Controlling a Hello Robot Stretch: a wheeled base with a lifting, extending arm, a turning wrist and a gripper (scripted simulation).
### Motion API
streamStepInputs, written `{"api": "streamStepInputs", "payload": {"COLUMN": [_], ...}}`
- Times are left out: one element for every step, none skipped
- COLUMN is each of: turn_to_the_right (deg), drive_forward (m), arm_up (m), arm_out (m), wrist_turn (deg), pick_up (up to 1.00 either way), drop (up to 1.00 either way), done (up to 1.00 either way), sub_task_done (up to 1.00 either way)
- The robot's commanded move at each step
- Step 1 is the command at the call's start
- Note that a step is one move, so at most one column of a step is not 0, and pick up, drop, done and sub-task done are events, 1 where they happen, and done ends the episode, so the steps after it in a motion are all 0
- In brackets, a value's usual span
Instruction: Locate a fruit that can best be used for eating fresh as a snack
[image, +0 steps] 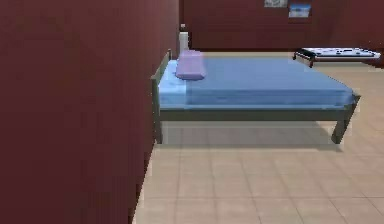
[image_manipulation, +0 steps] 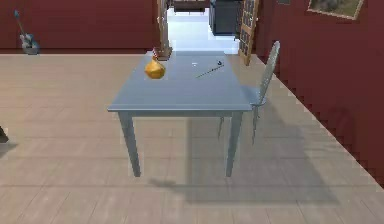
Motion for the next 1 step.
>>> {"api": "streamStepInputs", "payload": {"turn_to_the_right": [45.0], "drive_forward": [0.0], "arm_up": [0.0], "arm_out": [0.0], "wrist_turn": [0.0], "pick_up": [0.0], "drop": [0.0], "done": [0.0], "sub_task_done": [0.0]}}
